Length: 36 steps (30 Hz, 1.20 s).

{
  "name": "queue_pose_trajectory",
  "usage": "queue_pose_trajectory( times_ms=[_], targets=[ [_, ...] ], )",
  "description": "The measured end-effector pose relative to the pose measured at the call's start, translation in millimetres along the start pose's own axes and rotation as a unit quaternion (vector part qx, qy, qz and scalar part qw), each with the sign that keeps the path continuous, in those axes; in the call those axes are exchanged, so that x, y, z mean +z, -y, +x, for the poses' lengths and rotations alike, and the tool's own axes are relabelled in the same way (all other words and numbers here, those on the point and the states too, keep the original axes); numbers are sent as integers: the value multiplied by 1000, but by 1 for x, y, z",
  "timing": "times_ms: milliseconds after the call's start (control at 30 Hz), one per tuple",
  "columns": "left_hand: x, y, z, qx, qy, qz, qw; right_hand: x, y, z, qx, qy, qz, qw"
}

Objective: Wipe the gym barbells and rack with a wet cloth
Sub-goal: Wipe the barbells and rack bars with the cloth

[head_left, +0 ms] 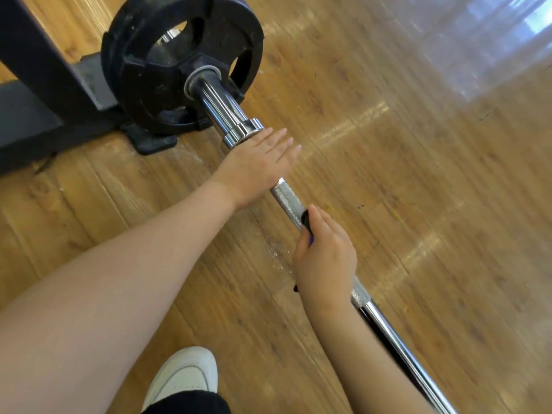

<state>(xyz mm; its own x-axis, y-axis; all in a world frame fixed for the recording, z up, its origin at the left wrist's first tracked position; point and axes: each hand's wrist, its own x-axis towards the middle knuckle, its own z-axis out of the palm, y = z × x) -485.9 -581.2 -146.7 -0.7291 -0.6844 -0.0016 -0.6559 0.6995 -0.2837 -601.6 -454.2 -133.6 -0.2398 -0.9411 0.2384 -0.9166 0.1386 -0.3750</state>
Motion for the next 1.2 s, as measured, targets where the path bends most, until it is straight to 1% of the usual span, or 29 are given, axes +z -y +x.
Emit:
queue_pose_trajectory(
  times_ms=[33,100,200,233,300,333,433,567,700,800,833,867,933,1033,1133,1200],
  targets=[
    [-1,-2,1,4,-10,14,1000,6,7,7,-14,-8,5,1000],
    [-5,1,6,27,8,36,999,21,18,18,-32,-8,11,999],
    [-14,7,22,66,119,17,991,28,16,22,-29,6,-1,1000],
    [-18,9,26,83,144,11,986,26,11,18,-28,9,-6,1000],
    [-20,10,29,105,171,11,979,18,0,6,-28,13,-15,999],
    [-19,11,30,99,175,4,979,14,-6,-1,-30,13,-20,999],
    [-16,9,29,83,156,-3,984,3,-17,-15,-30,6,-27,999],
    [-15,10,24,77,119,-21,990,5,-2,1,-19,-16,11,1000],
    [-8,5,12,10,60,-79,995,30,22,27,-38,-11,15,999],
    [2,5,3,-13,-45,-137,989,34,21,25,-31,2,0,1000],
    [3,5,2,-11,-64,-153,986,30,16,21,-37,2,-5,999],
    [1,5,2,-6,-58,-159,986,24,9,15,-42,2,-11,999],
    [-4,5,5,-5,-4,-150,989,10,-8,-2,-45,5,-23,999],
    [-9,4,12,4,57,-92,994,-7,-27,-21,-29,18,-35,999],
    [-12,5,17,34,100,-21,994,-9,-21,-15,-9,4,-20,1000],
    [-15,7,21,48,122,3,991,1,-3,2,-20,-9,4,1000]
  ],
)
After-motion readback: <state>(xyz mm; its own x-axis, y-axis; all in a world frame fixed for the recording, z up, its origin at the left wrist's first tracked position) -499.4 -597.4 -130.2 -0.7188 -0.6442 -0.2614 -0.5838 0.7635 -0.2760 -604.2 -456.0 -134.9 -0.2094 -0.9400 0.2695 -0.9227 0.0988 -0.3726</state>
